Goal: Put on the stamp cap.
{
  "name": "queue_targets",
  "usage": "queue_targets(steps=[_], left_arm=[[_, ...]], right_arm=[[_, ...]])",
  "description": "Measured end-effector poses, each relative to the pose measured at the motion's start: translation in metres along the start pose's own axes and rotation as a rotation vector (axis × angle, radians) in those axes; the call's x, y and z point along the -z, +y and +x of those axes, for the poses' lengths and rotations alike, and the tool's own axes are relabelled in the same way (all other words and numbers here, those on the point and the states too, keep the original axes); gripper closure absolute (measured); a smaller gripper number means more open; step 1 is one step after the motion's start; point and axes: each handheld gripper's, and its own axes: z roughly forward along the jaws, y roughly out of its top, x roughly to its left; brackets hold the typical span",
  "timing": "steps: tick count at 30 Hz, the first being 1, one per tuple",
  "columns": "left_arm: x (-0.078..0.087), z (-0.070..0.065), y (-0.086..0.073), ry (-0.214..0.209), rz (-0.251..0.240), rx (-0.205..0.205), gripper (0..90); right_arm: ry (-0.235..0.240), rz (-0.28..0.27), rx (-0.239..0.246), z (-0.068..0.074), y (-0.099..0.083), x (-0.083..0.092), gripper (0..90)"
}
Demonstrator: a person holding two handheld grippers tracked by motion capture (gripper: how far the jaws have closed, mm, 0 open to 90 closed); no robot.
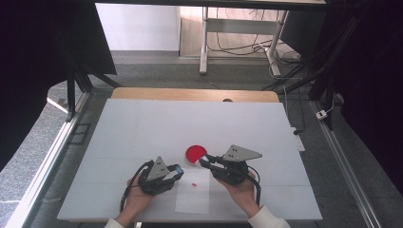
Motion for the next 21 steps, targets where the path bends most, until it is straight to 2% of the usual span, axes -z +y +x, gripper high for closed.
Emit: queue_targets(steps=[10,21], left_arm=[[-0.012,-0.002,0.006,-0.013,-0.011,0.005,64.6],[-0.019,-0.008,0.007,-0.018,-0.008,-0.018,64.6]], right_arm=[[-0.011,-0.011,-0.004,-0.001,0.0,0.002,75.0],[-0.005,0.004,-0.006,0.002,-0.003,-0.004,75.0]])
